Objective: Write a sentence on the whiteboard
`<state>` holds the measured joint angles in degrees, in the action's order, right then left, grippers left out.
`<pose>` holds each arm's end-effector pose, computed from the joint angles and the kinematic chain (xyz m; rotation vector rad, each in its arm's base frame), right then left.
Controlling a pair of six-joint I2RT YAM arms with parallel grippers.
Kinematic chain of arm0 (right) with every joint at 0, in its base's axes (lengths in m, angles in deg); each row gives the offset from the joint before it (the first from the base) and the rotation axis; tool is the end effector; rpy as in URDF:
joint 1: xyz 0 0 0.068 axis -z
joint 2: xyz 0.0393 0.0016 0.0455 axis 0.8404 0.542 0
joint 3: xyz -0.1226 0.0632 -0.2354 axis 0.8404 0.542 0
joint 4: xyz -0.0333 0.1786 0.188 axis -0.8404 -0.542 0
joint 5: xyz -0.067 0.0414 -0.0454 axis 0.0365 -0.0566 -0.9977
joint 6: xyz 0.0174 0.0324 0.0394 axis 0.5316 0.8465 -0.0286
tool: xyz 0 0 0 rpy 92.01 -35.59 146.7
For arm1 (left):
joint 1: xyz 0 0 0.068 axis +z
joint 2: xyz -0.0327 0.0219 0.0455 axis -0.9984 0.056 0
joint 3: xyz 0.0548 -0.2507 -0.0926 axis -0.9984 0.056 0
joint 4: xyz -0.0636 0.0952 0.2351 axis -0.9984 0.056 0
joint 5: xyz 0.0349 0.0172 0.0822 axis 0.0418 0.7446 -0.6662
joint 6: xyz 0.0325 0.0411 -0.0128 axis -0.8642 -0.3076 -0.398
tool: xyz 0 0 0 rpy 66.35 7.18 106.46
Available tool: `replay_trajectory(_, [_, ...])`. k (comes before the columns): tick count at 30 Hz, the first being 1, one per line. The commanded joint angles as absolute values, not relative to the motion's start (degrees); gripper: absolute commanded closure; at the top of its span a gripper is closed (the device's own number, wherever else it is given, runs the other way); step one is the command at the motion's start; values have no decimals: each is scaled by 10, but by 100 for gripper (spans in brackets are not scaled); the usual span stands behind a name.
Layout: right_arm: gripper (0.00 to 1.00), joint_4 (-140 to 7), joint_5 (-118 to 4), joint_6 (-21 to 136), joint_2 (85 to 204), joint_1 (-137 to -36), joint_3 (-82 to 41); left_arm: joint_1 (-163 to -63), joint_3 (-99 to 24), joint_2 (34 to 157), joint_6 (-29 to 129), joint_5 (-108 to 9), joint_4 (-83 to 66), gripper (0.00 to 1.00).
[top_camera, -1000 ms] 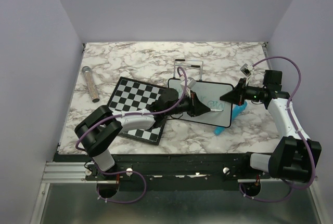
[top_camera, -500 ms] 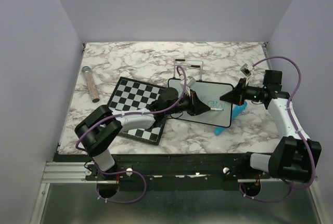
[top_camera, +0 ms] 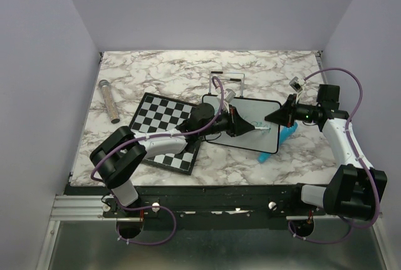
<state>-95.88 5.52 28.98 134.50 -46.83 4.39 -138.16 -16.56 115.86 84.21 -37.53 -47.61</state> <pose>0.2425 -0.0102 0.2660 -0.6775 1.8769 1.1212 0.2208 -0.2960 0.2416 0.4063 1.8364 -1.5255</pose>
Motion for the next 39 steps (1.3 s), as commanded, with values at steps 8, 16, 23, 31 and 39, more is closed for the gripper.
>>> replay_trajectory(8, [100, -964, 56, 279, 1332, -470, 41, -1377, -197, 1177, 846, -381, -489, 100])
replay_trajectory(16, [99, -964, 56, 279, 1333, -471, 41, -1377, -202, 1188, 847, -364, -479, 100])
replay_trajectory(23, [99, -965, 55, 279, 1333, -471, 41, -1378, -205, 1198, 850, -347, -467, 100])
replay_trajectory(31, [99, -965, 55, 279, 1333, -471, 41, -1379, -190, 1196, 849, -337, -453, 100])
replay_trajectory(39, [99, -965, 56, 280, 1330, -471, 41, -1384, -208, 1207, 851, -313, -451, 100])
